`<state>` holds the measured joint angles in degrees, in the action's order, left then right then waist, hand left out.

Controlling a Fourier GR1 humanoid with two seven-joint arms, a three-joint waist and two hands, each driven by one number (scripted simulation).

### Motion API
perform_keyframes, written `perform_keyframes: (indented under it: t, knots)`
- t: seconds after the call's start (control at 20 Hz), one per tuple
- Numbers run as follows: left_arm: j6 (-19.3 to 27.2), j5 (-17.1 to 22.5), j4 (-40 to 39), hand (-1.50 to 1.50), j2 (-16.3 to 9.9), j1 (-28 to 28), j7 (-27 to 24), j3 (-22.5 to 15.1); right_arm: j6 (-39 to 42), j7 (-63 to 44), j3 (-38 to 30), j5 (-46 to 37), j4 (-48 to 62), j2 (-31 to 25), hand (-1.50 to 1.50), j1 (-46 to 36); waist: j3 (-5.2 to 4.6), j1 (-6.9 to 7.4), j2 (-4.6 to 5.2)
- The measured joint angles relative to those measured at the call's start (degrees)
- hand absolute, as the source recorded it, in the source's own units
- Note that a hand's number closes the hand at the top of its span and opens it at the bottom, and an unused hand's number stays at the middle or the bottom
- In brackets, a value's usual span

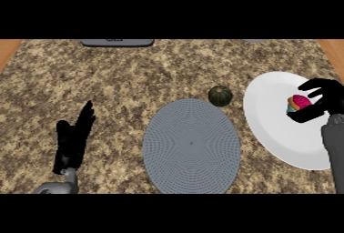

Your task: Pick the cupcake from the placemat and place it in the plate

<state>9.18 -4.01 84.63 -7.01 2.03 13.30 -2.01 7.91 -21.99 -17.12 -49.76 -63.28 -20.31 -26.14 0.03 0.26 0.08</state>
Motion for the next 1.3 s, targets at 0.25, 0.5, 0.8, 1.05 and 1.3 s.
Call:
perform_keyframes:
  t: [0.25,0.5,0.8,1.05,1.3]
  knots:
    - [-0.4,0.1,1.4,0.00,-0.2,-0.6,1.1,0.4,0.3,7.6,-0.9,4.5,-0.1,-0.1,-1.50,0.7,0.00,-0.13,-0.07]
    - [0.2,-0.3,1.1,0.00,0.3,-1.5,0.2,0.3,-3.8,15.0,-7.2,14.3,-4.7,3.3,-1.50,0.7,0.05,-0.91,-0.35]
    - [-0.2,-0.1,0.5,0.00,0.2,-1.0,-0.1,0.8,-2.9,19.5,-15.2,27.2,-9.3,5.3,-1.50,3.2,0.00,-0.99,-0.30]
    - [-0.5,-0.5,-0.7,0.00,0.1,0.4,0.1,1.3,0.6,22.7,-17.7,34.8,-10.7,4.8,-1.50,7.4,-0.01,-0.67,-0.18]
    - [-1.2,-0.7,0.3,0.00,0.4,-0.2,0.3,1.4,2.1,26.9,-17.2,39.2,-11.0,3.9,-1.50,10.5,-0.02,-0.36,-0.13]
